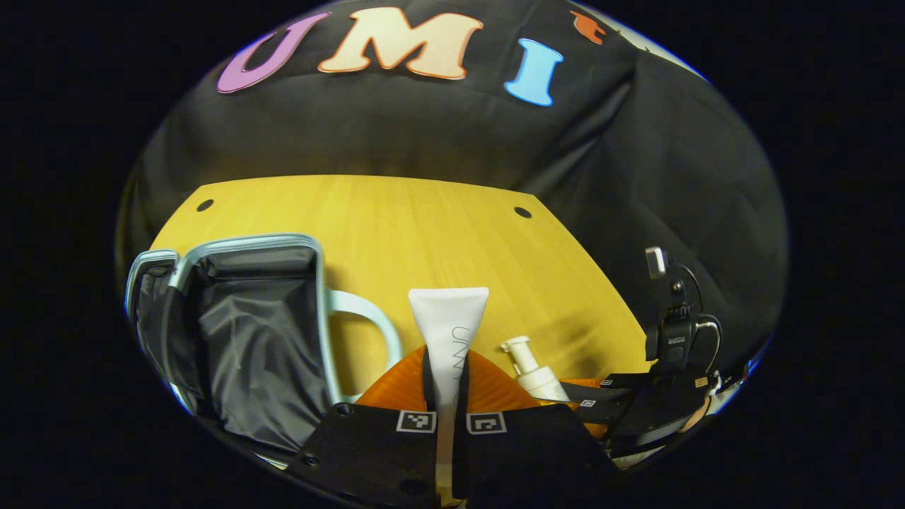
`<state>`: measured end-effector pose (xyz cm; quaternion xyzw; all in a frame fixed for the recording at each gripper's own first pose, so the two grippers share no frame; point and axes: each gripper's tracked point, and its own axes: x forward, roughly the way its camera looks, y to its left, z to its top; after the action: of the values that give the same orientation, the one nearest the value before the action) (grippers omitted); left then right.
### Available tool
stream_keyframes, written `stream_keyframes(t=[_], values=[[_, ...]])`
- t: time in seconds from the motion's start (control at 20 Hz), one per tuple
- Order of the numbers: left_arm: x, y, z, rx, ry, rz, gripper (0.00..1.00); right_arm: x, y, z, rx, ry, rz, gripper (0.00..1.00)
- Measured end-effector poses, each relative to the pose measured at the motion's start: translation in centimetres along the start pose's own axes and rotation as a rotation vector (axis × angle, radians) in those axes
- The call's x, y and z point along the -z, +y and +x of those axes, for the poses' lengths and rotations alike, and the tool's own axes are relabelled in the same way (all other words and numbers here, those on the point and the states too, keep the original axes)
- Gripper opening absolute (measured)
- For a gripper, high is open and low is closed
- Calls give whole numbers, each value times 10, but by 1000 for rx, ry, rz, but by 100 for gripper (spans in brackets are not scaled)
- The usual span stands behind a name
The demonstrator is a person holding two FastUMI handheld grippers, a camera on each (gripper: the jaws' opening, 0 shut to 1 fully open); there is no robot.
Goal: First open the suitcase, pack the skin care products into it, and then close the suitcase.
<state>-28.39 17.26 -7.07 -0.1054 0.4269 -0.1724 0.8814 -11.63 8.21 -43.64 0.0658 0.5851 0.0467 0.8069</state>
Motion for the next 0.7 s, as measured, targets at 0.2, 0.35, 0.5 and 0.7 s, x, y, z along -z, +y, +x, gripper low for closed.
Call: stream_keyframes(t=[0.2, 0.35, 0.5, 0.7], values=[[-12, 68, -12, -107, -17, -56, 1, -2, 1, 0, -3, 5, 21, 49], [-2, 115, -16, -186, 3, -92, 1, -2, 1, -1, -3, 4, 43, 49], [16, 152, -10, -232, 47, -147, 1, -3, 0, -2, 13, 2, 62, 49], [53, 185, 6, -250, 125, -192, 1, -6, -1, -5, 51, -3, 99, 48]])
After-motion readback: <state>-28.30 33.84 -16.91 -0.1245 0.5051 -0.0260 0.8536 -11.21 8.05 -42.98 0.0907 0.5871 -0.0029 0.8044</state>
